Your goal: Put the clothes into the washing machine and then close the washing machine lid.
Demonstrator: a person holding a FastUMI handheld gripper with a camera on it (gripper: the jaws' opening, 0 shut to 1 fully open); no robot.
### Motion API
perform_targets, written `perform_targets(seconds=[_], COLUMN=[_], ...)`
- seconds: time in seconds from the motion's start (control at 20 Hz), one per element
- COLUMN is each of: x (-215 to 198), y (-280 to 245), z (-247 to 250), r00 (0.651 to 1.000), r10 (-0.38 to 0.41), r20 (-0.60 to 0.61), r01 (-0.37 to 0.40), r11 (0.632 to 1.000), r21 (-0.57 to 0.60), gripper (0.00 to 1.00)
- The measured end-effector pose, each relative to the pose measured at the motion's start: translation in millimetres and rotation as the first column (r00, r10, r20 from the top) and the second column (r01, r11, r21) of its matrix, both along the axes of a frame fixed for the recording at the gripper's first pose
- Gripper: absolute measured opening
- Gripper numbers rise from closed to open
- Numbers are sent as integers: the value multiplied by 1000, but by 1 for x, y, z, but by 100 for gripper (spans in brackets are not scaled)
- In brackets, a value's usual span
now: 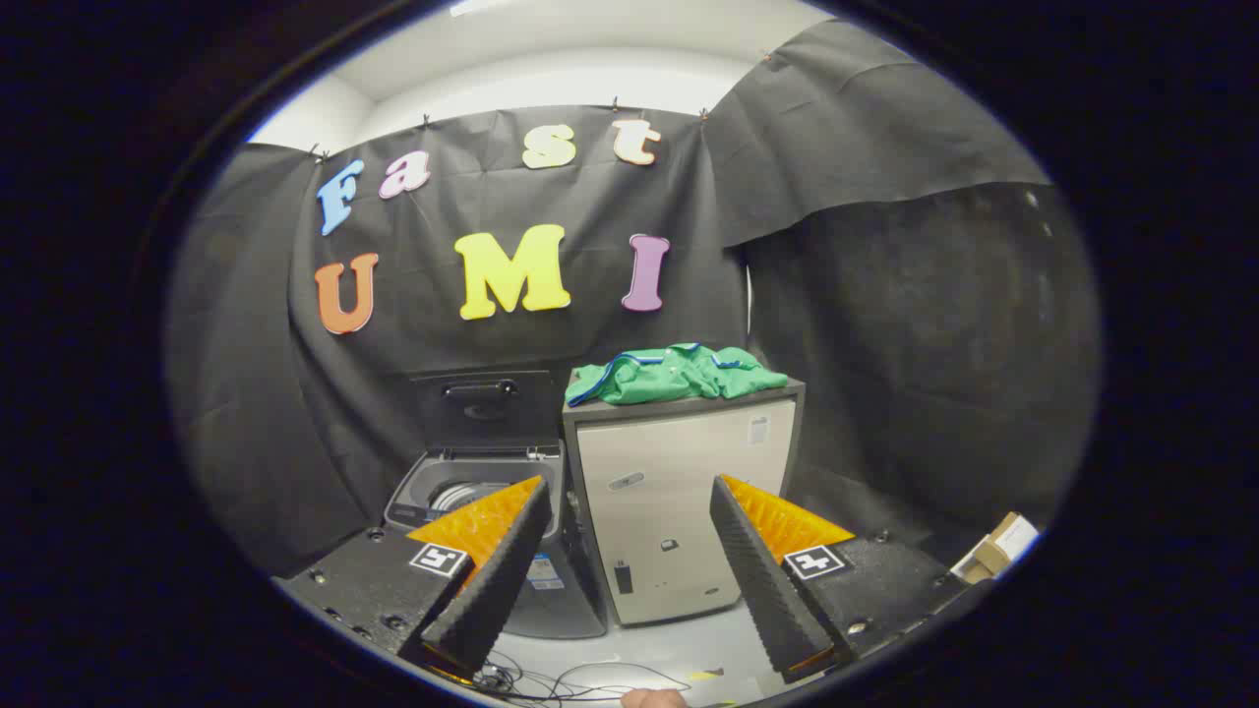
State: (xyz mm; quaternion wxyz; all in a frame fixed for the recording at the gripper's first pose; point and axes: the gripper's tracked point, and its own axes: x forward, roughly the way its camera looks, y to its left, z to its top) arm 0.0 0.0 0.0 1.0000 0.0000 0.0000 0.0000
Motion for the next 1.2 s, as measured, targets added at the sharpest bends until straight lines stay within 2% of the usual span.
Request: perform_targets(seconds=[1.2], x=[-1], y=[23], z=[4], r00=[999], r10=[27], r20=[-17], r01=[-27], r11=[999], r21=[-23], gripper=[100])
